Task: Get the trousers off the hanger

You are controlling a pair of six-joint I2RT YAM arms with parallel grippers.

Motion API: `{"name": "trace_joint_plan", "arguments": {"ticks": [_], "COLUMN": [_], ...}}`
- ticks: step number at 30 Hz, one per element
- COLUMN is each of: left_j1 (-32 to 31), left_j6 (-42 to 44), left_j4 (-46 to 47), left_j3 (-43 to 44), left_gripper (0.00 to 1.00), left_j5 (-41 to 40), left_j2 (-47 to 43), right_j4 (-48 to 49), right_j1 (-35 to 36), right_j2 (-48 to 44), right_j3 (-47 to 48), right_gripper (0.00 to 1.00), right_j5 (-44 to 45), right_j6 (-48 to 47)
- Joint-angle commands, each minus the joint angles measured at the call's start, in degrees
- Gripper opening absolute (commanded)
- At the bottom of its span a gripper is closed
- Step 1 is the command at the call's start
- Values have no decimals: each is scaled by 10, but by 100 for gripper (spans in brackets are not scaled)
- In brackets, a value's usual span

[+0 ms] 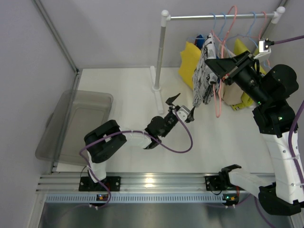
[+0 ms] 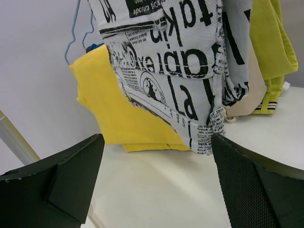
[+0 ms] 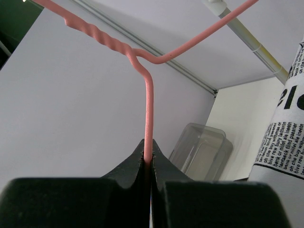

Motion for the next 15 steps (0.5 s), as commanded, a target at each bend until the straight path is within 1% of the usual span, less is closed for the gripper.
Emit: {"name": "trace_joint_plan", "arguments": {"ticks": [1,7,12,15], "left_j1": [2,-8,-11,-12], "left_j6": [-6,-7,-12,-23], "left_j4": [32,32,31,36], "left_j3": [24,64,67,51], "left_gripper": [99,99,99,99], "left_j5": [3,6,4,6], "left_j2": [-4,28,39,31], "right_j4": [108,89,92,91], "right_j1": [8,8,8,8], "right_j2": [-21,-23,-24,-27], "right_j3": [33,24,24,23], "right_gripper": [0,0,0,0], "right_j5": [5,24,27,35], "right_j6": [-20,-9,-6,-11]}}
